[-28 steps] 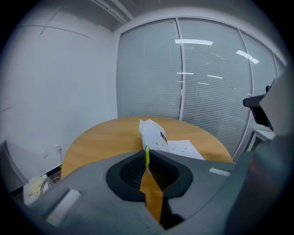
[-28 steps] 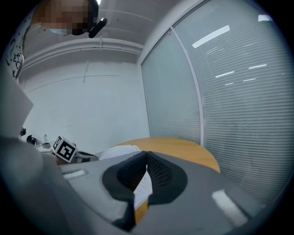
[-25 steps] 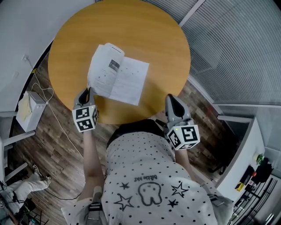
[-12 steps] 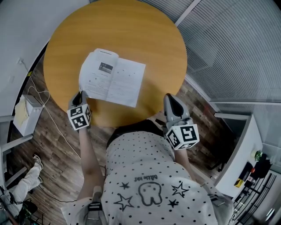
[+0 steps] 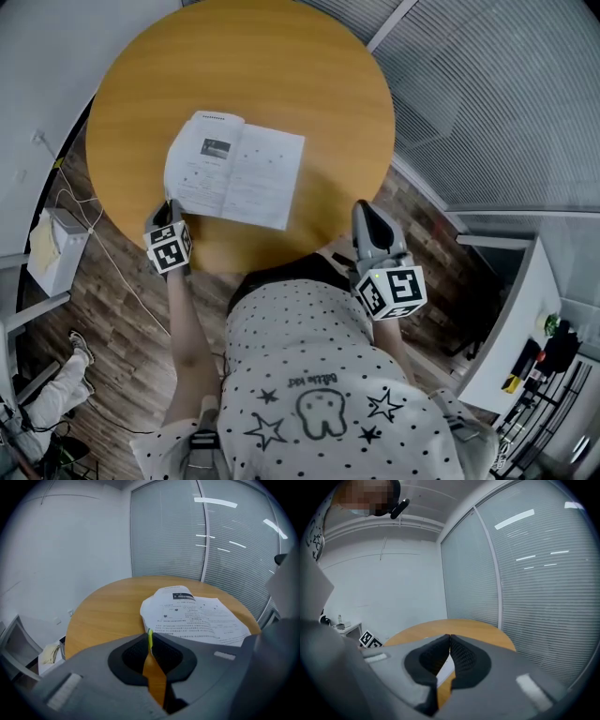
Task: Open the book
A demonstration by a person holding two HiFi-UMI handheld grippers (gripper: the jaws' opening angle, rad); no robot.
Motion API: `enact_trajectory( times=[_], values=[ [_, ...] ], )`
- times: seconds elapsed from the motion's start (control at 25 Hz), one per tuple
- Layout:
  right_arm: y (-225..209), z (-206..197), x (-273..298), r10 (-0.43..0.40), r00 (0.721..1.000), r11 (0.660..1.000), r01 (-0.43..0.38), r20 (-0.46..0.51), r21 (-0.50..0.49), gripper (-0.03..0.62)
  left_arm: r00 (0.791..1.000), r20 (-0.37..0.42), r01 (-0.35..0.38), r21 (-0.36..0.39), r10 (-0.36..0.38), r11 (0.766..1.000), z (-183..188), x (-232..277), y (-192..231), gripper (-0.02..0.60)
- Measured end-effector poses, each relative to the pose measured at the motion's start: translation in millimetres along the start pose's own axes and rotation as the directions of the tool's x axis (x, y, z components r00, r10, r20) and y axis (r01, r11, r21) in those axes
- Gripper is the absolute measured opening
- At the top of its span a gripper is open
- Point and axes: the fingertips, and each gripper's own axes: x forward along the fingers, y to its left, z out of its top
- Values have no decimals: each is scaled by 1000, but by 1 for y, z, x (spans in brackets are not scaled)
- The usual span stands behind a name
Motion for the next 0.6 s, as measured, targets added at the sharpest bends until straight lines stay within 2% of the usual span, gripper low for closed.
enact_trajectory(
  times=[0.4,0.6],
  values=[
    [-4,-1,4,-7,1000,1000,7,-8,2,5,996,-92,4,69,2,998,-26,24,-8,34],
    [-4,-2,6,-6,1000,1000,6,-9,4,5,995,-102,8,91,2,996,-28,28,-8,35]
  ],
)
